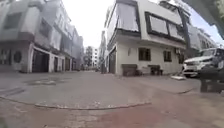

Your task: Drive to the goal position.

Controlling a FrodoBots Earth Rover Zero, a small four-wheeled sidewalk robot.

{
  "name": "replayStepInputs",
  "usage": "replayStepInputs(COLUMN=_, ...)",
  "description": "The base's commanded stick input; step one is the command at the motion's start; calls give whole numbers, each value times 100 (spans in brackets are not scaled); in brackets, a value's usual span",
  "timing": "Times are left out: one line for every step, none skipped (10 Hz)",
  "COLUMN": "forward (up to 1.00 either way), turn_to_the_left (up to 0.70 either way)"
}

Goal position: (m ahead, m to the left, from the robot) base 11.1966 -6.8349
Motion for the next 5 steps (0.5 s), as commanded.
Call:
replayStepInputs(forward=100, turn_to_the_left=1)
replayStepInputs(forward=100, turn_to_the_left=1)
replayStepInputs(forward=100, turn_to_the_left=1)
replayStepInputs(forward=100, turn_to_the_left=1)
replayStepInputs(forward=100, turn_to_the_left=1)
